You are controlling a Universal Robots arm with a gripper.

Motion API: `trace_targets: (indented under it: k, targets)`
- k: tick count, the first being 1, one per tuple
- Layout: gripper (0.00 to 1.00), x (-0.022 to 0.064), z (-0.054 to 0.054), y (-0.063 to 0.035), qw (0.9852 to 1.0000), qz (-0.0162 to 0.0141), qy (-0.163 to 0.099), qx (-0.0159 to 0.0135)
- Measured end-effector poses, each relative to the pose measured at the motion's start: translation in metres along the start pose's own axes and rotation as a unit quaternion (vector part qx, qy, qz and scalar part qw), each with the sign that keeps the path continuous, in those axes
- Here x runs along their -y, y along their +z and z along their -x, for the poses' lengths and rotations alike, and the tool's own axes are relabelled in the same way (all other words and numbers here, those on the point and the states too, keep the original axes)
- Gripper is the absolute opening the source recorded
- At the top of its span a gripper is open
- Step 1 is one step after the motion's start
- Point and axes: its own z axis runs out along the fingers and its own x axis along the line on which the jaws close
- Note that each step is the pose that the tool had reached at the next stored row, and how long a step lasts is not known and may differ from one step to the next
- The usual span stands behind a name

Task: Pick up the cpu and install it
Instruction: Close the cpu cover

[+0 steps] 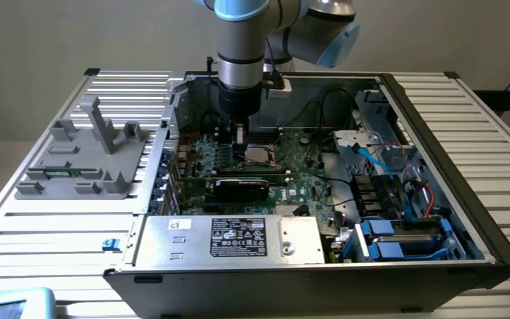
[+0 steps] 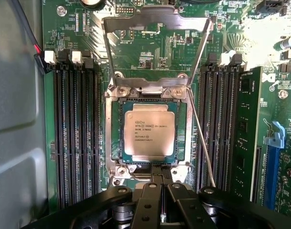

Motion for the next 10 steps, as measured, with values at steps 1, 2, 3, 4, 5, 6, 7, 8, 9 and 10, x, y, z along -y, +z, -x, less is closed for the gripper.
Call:
trace_targets:
  k: [1,2,3,4,5,6,7,8,9,10]
  targets:
    - [0.11,-0.0002,-0.0001,0.0002,1.0000,0.0000,0.000,0.0000]
    - [0.11,-0.0004,-0.0002,0.0004,1.0000,0.0000,0.000,0.0001]
    - [0.11,-0.0007,-0.0002,0.0005,1.0000,0.0000,0.000,0.0001]
    - [0.11,-0.0009,-0.0003,0.0007,1.0000,0.0000,0.000,0.0000]
    - [0.11,-0.0011,-0.0003,0.0008,1.0000,0.0000,0.000,0.0000]
    - [0.11,-0.0013,-0.0004,0.0009,1.0000,0.0000,0.000,0.0000]
    - [0.11,-0.0014,-0.0004,0.0009,1.0000,0.0000,0.000,0.0000]
    - [0.11,-0.0016,-0.0004,0.0010,1.0000,0.0000,0.000,0.0000]
    - [0.11,-0.0018,-0.0004,0.0010,1.0000,0.0000,0.000,0.0000]
    - [0.11,-0.0021,-0.0004,0.0010,1.0000,0.0000,0.000,0.0000]
